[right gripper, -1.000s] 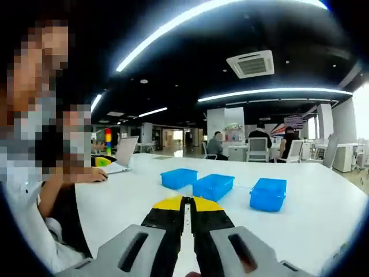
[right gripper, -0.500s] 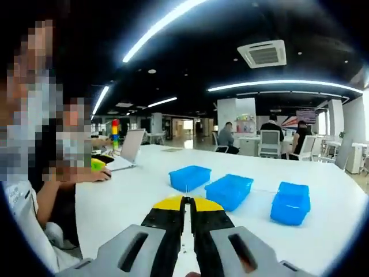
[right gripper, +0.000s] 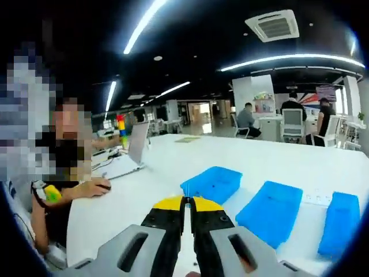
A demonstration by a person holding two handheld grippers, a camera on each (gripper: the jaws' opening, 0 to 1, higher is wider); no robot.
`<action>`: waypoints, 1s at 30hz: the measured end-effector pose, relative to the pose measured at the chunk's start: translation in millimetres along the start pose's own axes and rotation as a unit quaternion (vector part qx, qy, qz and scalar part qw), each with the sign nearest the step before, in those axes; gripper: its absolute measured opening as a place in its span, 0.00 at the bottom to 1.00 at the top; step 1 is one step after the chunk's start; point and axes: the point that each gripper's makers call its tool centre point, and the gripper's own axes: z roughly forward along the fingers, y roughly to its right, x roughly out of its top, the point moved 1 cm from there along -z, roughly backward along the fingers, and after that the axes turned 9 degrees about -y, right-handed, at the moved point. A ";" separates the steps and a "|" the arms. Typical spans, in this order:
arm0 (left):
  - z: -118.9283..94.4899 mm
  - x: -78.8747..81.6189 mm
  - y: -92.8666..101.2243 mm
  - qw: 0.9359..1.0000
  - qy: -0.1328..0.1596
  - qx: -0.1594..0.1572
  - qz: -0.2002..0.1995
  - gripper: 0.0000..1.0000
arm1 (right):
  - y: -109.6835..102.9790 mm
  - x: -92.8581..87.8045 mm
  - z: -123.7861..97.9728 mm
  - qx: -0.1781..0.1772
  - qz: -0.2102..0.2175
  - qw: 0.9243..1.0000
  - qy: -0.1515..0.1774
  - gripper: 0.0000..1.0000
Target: Pick up the resistors one by one and place each resistor into its matching bin, sorting the parts by color and model until every resistor is separated into the correct bin for its type
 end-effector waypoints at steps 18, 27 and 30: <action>2.2 -1.2 0.1 1.000 0.000 -0.003 0.000 0.31 | 59.3 -18.0 142.4 -0.080 -0.028 0.992 -0.095 0.08; 4.7 -1.2 4.2 1.000 -0.001 -0.006 0.001 0.31 | 54.8 2.8 128.5 -0.061 -0.030 0.997 -0.047 0.49; 5.2 -0.8 6.5 1.000 -0.002 -0.008 0.003 0.31 | 53.6 6.9 122.0 -0.059 -0.027 0.997 -0.039 0.48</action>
